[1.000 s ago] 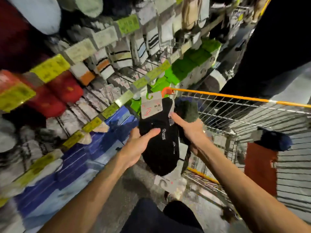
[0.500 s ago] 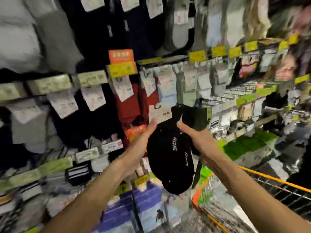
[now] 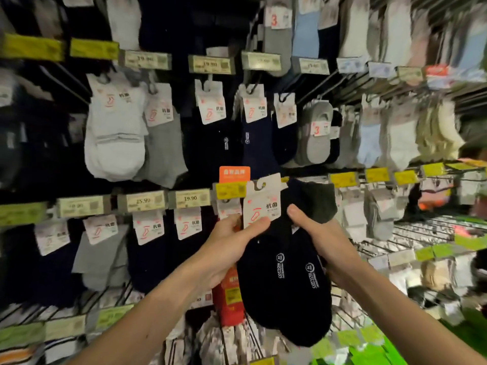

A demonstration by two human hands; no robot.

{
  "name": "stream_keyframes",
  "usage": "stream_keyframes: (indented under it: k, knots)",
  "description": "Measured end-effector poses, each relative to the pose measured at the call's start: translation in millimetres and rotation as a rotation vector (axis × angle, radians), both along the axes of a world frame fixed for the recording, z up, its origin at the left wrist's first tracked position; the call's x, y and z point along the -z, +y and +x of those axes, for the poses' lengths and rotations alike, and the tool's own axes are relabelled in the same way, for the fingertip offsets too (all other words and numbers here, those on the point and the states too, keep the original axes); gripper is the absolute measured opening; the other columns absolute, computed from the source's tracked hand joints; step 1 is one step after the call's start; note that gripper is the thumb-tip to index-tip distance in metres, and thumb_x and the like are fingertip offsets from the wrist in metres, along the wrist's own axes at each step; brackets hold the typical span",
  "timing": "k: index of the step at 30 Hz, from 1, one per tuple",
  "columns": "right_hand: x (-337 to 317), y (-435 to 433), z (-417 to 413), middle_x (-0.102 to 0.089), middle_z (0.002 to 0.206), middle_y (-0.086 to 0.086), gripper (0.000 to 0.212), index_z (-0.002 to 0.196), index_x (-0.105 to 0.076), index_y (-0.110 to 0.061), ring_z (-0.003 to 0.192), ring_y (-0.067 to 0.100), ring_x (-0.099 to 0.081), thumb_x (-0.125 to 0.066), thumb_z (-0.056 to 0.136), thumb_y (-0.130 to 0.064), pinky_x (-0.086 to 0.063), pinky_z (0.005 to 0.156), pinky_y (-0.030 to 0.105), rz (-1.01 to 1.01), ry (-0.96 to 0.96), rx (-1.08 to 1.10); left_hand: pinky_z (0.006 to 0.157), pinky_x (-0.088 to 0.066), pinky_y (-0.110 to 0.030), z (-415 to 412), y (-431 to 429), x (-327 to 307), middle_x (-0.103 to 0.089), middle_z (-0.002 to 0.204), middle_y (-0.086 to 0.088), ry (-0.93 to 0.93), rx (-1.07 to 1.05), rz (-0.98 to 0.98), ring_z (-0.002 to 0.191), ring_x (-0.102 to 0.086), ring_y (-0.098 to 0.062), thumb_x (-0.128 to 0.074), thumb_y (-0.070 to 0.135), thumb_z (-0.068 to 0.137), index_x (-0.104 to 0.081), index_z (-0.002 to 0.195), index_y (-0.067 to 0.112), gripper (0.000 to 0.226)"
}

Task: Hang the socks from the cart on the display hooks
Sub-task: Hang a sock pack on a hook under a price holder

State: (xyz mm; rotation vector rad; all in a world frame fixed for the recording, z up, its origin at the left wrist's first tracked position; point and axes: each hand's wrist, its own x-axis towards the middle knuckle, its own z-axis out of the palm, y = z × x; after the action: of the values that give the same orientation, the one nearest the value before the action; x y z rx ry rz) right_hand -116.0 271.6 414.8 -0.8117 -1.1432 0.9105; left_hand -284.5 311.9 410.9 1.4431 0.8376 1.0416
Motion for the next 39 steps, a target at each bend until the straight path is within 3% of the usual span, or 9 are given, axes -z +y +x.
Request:
stream_keyframes:
  k: [8, 17, 19, 23, 27, 32, 34, 36, 39]
  knots:
    - [-14.5, 9.7, 67.7, -0.077, 0.108, -0.004, 0.041, 0.116, -0.065, -0.025, 0.095, 0.012, -0.074, -0.068, 0.076, -0.019, -0.057, 0.066, 0.018, 0.028, 0.028, -0.167, 0.102, -0.051, -0.039, 62.4, 9.2, -11.1, -0.074, 0.115, -0.004, -0.068, 0.028, 0.008, 0.11, -0.069, -0.018, -0.07, 0.025, 0.087, -0.065, 0.125, 0.012, 0.04]
    - [-15.8, 39.3, 124.0, -0.077, 0.106, 0.003, 0.045, 0.119, -0.067, -0.016, 0.094, 0.018, -0.074, -0.071, 0.074, -0.017, -0.058, 0.066, 0.022, -0.047, 0.037, -0.175, 0.09, -0.058, -0.038, 107.1, 23.1, -21.6, -0.073, 0.114, -0.012, -0.157, 0.029, -0.206, 0.108, -0.07, -0.026, -0.064, 0.02, 0.093, -0.064, 0.124, 0.008, 0.033]
    - [-13.9, 49.9, 133.9, -0.077, 0.107, 0.007, 0.042, 0.119, -0.069, -0.013, 0.095, 0.023, -0.074, -0.072, 0.077, -0.015, -0.059, 0.069, 0.028, -0.08, 0.06, -0.164, 0.083, -0.06, -0.034, 118.5, 32.5, -29.2, -0.075, 0.108, -0.012, -0.125, 0.027, -0.256, 0.097, -0.073, -0.024, -0.062, 0.02, 0.094, -0.068, 0.119, 0.01, 0.028]
    - [-14.7, 73.6, 148.7, -0.076, 0.106, 0.009, 0.033, 0.118, -0.068, -0.011, 0.095, 0.025, -0.074, -0.068, 0.085, -0.005, -0.06, 0.068, 0.028, -0.064, 0.092, -0.111, 0.051, -0.049, -0.016, 128.2, 57.5, -29.9, -0.068, 0.068, -0.01, -0.083, 0.028, -0.182, 0.049, -0.065, -0.005, -0.05, 0.01, 0.098, -0.064, 0.119, 0.007, 0.025]
    - [-18.8, 93.4, 157.2, -0.077, 0.102, 0.009, 0.031, 0.114, -0.069, -0.013, 0.091, 0.025, -0.075, -0.071, 0.084, -0.009, -0.06, 0.068, 0.031, -0.054, 0.055, -0.023, 0.07, -0.055, -0.034, 140.9, 90.7, -32.1, -0.075, 0.102, -0.007, -0.096, -0.096, -0.184, 0.084, -0.072, -0.024, -0.069, 0.032, 0.076, -0.067, 0.119, 0.022, 0.044]
    - [-37.7, 117.7, 168.4, -0.076, 0.099, 0.008, 0.027, 0.108, -0.069, -0.016, 0.091, 0.026, -0.074, -0.074, 0.082, -0.012, -0.06, 0.075, 0.037, 0.0, 0.004, 0.12, 0.097, -0.053, -0.039, 162.7, 116.6, -57.5, -0.077, 0.104, 0.003, -0.073, -0.1, 0.017, 0.101, -0.072, -0.017, -0.058, 0.054, 0.091, -0.069, 0.114, 0.026, 0.038]
    - [-45.5, 125.7, 174.3, -0.076, 0.1, 0.011, 0.028, 0.109, -0.069, -0.013, 0.091, 0.028, -0.074, -0.074, 0.082, -0.01, -0.06, 0.077, 0.037, 0.028, 0.009, 0.149, 0.095, -0.054, -0.038, 163.7, 127.2, -64.9, -0.077, 0.101, 0.001, -0.085, -0.097, 0.056, 0.098, -0.073, -0.017, -0.059, 0.047, 0.095, -0.071, 0.112, 0.025, 0.03]
    - [-53.7, 131.6, 182.3, -0.077, 0.095, 0.011, 0.028, 0.11, -0.069, -0.007, 0.081, 0.023, -0.075, -0.072, 0.083, -0.007, -0.059, 0.064, 0.029, 0.037, 0.03, 0.133, 0.088, -0.057, -0.038, 165.3, 136.2, -75.5, -0.078, 0.099, -0.003, -0.091, -0.127, 0.073, 0.095, -0.074, -0.02, -0.063, 0.036, 0.094, -0.072, 0.109, 0.022, 0.022]
    - [-61.2, 140.5, 193.6, -0.076, 0.098, 0.014, 0.031, 0.113, -0.068, -0.003, 0.083, 0.025, -0.074, -0.071, 0.082, -0.006, -0.059, 0.063, 0.029, 0.063, 0.022, 0.127, 0.061, -0.056, -0.029, 167.5, 145.3, -86.8, -0.078, 0.09, -0.004, -0.068, -0.176, 0.157, 0.079, -0.075, -0.017, -0.065, 0.018, 0.092, -0.066, 0.105, 0.02, 0.013]
